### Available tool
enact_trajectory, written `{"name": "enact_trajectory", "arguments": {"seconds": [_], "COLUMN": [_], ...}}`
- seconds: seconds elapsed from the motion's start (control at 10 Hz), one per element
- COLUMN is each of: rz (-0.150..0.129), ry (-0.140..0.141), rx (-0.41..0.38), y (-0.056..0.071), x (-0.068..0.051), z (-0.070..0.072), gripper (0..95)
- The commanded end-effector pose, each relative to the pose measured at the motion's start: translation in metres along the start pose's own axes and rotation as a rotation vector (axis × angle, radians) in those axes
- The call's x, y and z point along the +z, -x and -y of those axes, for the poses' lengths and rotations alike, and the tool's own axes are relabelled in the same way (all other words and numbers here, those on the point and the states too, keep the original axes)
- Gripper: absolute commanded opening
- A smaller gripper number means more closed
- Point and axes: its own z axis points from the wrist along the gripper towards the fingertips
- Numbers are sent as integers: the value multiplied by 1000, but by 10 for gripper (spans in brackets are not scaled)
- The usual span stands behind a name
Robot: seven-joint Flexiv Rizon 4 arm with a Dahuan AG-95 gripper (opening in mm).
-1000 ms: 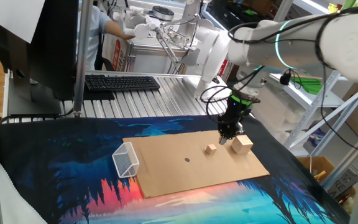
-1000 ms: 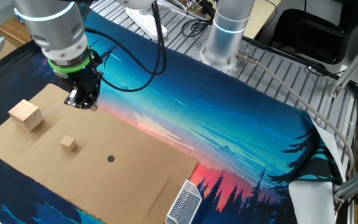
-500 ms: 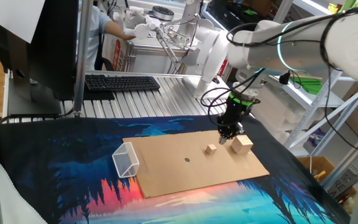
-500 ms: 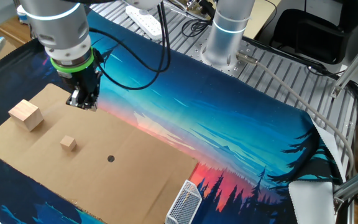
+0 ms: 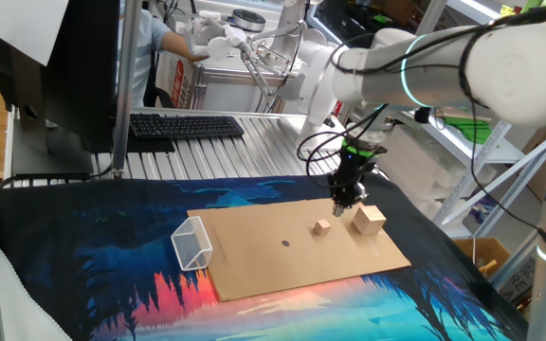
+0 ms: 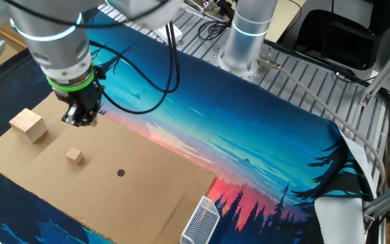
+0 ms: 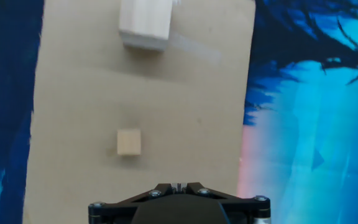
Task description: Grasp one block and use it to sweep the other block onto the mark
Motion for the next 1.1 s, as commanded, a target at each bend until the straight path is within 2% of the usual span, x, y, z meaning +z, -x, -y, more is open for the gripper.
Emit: {"name": "enact_trajectory", "arguments": {"seconds": [0.1,0.3,0.4,0.5,0.9,1.0,1.1], "rz": [-11,-7,-9,-8,4,4,3], "ry": [7,9,12,15,23,23,47], "rx": [-17,-23,-46,-56,-57,-57,-55], "y": [28,46,68,78,105,105,117], "x": [2,6,10,14,26,26,31], "z": [-9,-13,-15,-15,-18,-18,-19], "gripper": [0,0,0,0,0,0,0]}}
